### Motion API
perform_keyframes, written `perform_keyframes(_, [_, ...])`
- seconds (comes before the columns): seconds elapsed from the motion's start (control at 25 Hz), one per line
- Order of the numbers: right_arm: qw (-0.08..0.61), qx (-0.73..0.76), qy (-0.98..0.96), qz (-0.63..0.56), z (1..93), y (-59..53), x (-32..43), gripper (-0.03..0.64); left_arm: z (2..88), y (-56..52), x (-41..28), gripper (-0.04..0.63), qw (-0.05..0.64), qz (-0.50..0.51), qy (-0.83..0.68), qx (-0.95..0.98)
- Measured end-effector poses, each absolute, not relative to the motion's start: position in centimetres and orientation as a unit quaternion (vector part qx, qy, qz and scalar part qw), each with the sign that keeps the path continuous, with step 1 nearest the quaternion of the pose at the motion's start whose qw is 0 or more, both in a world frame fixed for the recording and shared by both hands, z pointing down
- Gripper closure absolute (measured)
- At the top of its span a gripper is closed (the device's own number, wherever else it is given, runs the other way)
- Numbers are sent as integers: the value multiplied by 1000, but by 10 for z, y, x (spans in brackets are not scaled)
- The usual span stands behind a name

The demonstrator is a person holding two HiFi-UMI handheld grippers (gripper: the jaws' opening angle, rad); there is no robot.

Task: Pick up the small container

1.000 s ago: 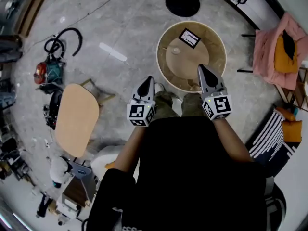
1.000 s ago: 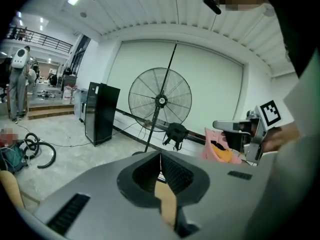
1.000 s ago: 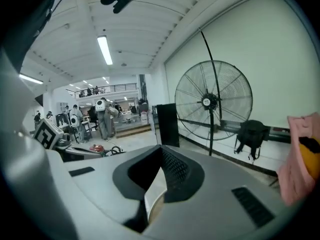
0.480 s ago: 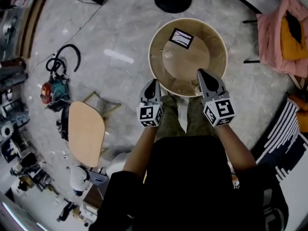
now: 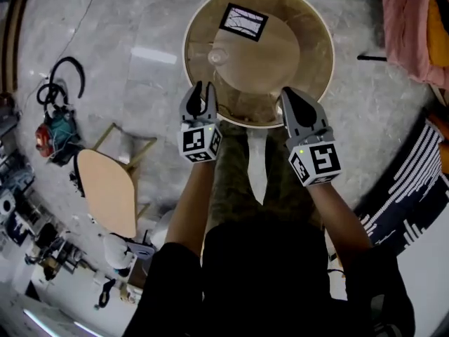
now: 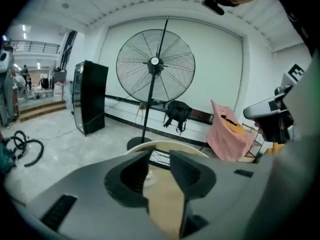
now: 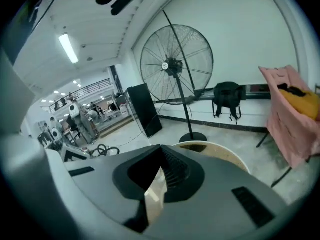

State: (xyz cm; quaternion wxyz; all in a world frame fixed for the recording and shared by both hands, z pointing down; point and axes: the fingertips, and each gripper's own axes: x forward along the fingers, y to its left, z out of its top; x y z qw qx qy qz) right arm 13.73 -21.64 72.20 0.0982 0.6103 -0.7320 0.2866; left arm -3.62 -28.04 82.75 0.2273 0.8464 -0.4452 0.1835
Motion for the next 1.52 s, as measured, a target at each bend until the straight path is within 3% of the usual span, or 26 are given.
perform_keyframes(0.08, [73, 618, -717, 316, 733, -213, 147, 595, 861, -280, -28, 350, 255, 186, -419, 852])
perform_keyframes(0.12, [61, 620, -711, 326, 735, -213, 151, 595, 877, -280, -27, 319, 261, 193, -407, 854])
perform_keyframes(0.24, [54, 623, -710, 324, 741, -217, 155, 595, 910, -286, -22, 304, 245, 217, -380, 865])
perform_keyframes(0.56, [131, 562, -749, 326, 801, -196, 107, 595, 981, -313, -1, 224, 182, 276, -329, 884])
perform_keyframes(0.76, [141, 549, -752, 335, 809, -179, 97, 595, 1000, -324, 6, 212, 216, 249, -352, 876])
perform_keyframes(1.08, [177, 566, -736, 327, 839, -176, 132, 595, 1023, -345, 21, 210, 180, 262, -354, 879])
perform_keyframes(1.32, [180, 585, -720, 325, 839, -115, 221, 595, 1020, -303, 97, 212, 167, 269, -357, 878])
perform_keyframes(1.52, [180, 583, -721, 327, 851, -142, 188, 595, 1037, -333, 67, 228, 159, 273, -358, 879])
